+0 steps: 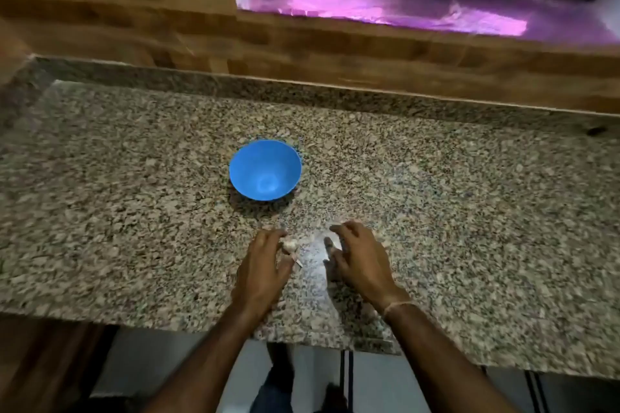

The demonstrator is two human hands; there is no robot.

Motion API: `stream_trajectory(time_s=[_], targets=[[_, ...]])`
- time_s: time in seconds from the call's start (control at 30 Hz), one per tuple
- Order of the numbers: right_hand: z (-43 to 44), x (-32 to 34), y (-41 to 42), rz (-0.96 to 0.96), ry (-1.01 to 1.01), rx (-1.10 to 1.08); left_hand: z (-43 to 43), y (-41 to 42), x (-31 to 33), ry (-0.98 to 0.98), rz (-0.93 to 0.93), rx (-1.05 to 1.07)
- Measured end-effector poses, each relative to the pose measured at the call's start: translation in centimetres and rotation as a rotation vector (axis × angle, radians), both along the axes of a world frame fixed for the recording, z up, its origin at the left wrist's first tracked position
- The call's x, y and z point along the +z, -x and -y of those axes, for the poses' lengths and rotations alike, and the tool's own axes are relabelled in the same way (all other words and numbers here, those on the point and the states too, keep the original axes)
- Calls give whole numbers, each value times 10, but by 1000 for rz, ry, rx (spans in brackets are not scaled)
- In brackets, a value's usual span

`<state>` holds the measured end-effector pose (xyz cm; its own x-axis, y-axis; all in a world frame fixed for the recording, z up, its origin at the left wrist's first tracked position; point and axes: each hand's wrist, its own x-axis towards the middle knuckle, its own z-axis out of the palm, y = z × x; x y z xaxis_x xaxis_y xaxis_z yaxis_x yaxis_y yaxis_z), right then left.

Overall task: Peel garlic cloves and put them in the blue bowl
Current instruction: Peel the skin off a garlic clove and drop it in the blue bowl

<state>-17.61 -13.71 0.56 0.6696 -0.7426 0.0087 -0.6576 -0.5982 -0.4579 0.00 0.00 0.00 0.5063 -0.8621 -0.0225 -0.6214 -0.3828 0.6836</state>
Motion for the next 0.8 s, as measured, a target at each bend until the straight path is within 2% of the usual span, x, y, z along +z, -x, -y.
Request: stream_trajectory(time_s=[0.13, 0.27, 0.37, 0.43, 0.5, 0.57, 0.67, 0.8], targets=[[6, -25, -19, -133, 3, 16, 12, -10, -19, -66, 2, -7], [8, -29, -26, -107, -1, -12, 19, -15, -21, -35, 3, -34], [8, -28, -28, -71, -63, -33, 23, -15, -18, -14, -104, -25], [12, -22, -29, 38, -169, -26, 32, -11, -9, -8, -333, 71], [15, -6, -33, 307, -466, -53, 43, -4, 7, -12, -581, 198], [16, 17, -38, 499, -720, -83, 53, 2, 21, 30, -738, 289], [23, 36, -38, 628, -822, -118, 66, 9, 37, 108, -888, 346], [45, 41, -37, 687, -890, -169, 82, 13, 52, 135, -964, 363]])
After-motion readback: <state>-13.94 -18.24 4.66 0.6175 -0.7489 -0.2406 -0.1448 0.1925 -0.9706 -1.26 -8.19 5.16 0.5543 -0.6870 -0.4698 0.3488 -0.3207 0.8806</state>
